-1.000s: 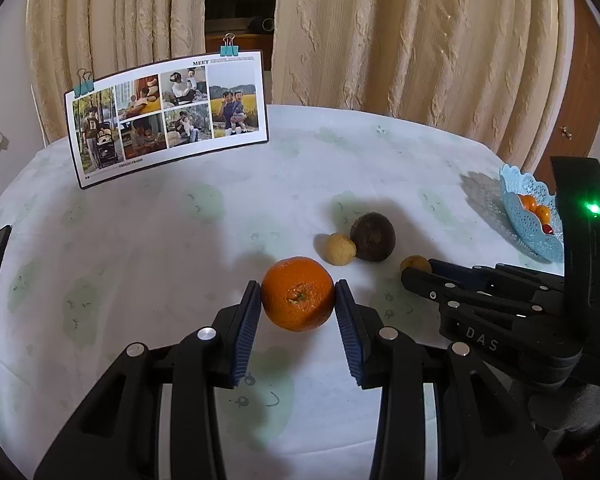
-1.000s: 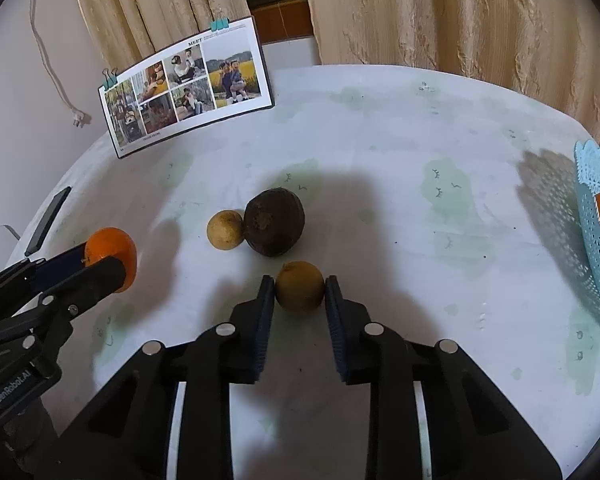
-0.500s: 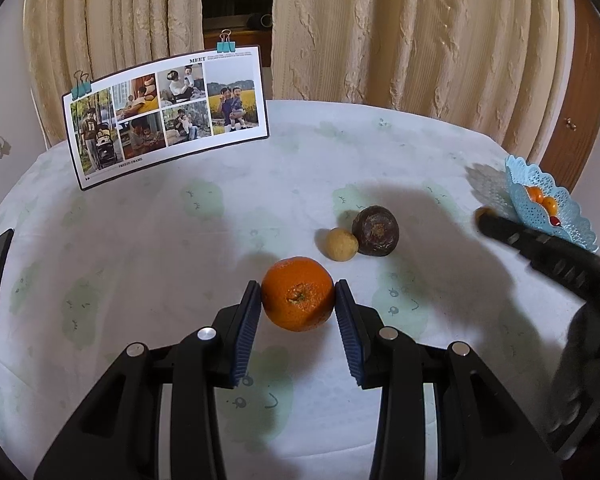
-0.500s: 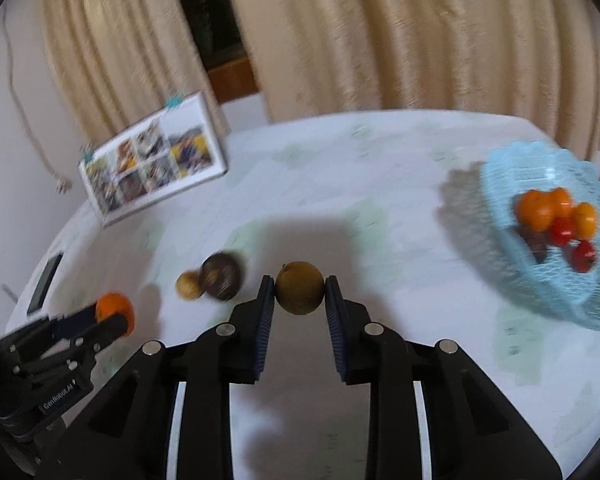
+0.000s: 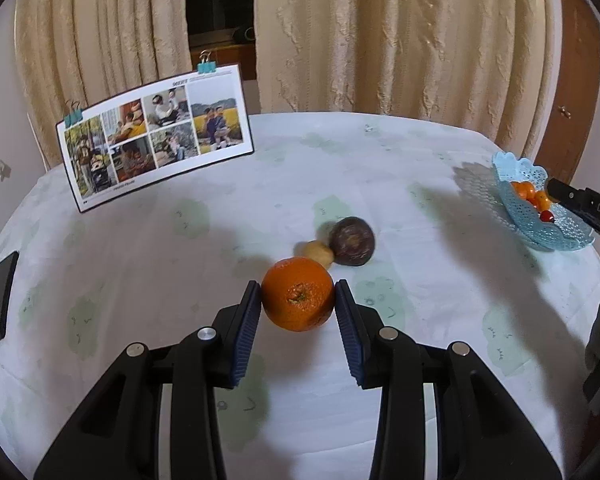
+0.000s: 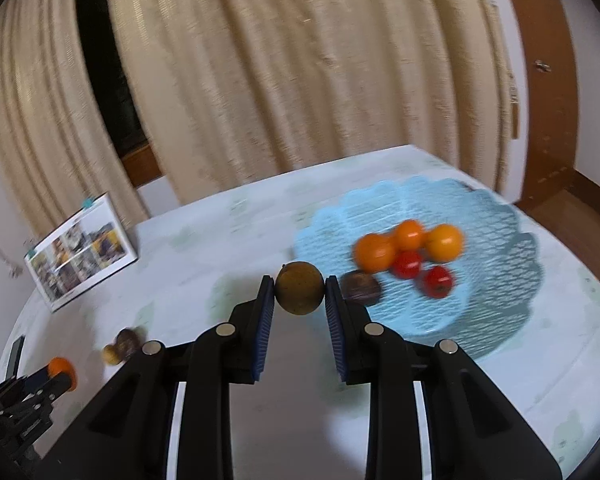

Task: Organize fruits
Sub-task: 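Carry the small fruit into the basket with the right tool while the left tool drops the orange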

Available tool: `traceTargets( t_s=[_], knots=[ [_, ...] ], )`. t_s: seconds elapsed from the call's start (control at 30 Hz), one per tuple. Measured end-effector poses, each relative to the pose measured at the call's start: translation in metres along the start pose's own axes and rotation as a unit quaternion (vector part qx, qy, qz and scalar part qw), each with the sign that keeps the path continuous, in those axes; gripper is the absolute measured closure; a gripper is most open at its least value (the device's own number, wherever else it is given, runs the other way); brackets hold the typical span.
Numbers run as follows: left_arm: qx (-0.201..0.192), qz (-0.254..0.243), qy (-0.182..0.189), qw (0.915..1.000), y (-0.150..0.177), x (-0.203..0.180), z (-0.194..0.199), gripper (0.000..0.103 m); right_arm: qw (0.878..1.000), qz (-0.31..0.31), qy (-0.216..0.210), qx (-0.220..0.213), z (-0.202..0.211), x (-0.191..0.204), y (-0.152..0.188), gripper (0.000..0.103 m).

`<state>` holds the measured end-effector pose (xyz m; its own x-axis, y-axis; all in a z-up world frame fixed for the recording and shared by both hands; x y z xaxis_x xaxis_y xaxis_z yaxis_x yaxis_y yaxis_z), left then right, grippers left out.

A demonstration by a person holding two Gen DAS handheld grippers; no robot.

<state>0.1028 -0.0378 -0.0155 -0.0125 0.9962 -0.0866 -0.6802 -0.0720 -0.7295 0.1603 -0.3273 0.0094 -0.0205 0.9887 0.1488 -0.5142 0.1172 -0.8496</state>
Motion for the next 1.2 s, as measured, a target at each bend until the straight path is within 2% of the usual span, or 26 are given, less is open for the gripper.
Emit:
traceTargets(
  t_s=[0.2,0.23,0.27,0.33,0.6,0.83,1.1,1.2],
  knots=[
    [-0.005,-0.017,0.002,0.9998,-0.005,-0.017,0.003,0.065,0.999,-0.028,0.036,-0.013,0.005,-0.048,-0.005,0.075],
    [-0.006,-0.021,0.003,0.9997,-0.006,-0.022,0.004,0.065,0.999,-0.032,0.038,-0.014,0.006,-0.053,-0.005,0.070],
    [-0.007,-0.024,0.004,0.9997,-0.007,-0.025,0.004,0.065,0.998,-0.043,0.043,-0.018,0.007,-0.061,-0.005,0.058],
    [-0.009,-0.032,0.007,0.9994,-0.009,-0.033,0.005,0.065,0.997,-0.059,0.048,-0.029,0.011,-0.071,-0.004,0.047],
    [-0.012,-0.062,0.025,0.9977,-0.017,-0.073,0.005,0.065,0.991,-0.107,0.065,-0.054,0.024,-0.100,-0.006,0.047],
    [-0.003,-0.094,0.072,0.9930,-0.023,-0.132,-0.003,0.064,0.981,-0.142,0.104,-0.080,0.044,-0.127,-0.006,0.047],
    [0.012,-0.102,0.137,0.9852,-0.036,-0.201,-0.015,0.065,0.976,-0.152,0.132,-0.086,0.052,-0.137,-0.002,0.046],
    [0.011,-0.112,0.160,0.9807,-0.039,-0.230,-0.015,0.064,0.972,-0.157,0.145,-0.095,0.057,-0.141,-0.003,0.042]
  ],
)
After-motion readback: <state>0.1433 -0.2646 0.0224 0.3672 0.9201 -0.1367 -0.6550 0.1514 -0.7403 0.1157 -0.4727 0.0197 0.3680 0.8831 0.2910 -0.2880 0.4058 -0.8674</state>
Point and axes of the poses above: each gripper's, at about its wrist camera, not at the fingertips, and z roughly against the way its jaws point, x to its left, y to its underside, the point moved 10 cm from there along -z, roughly the way its jaws point, and after that the axes turned 7 degrees about z, right-handed, at the moved point
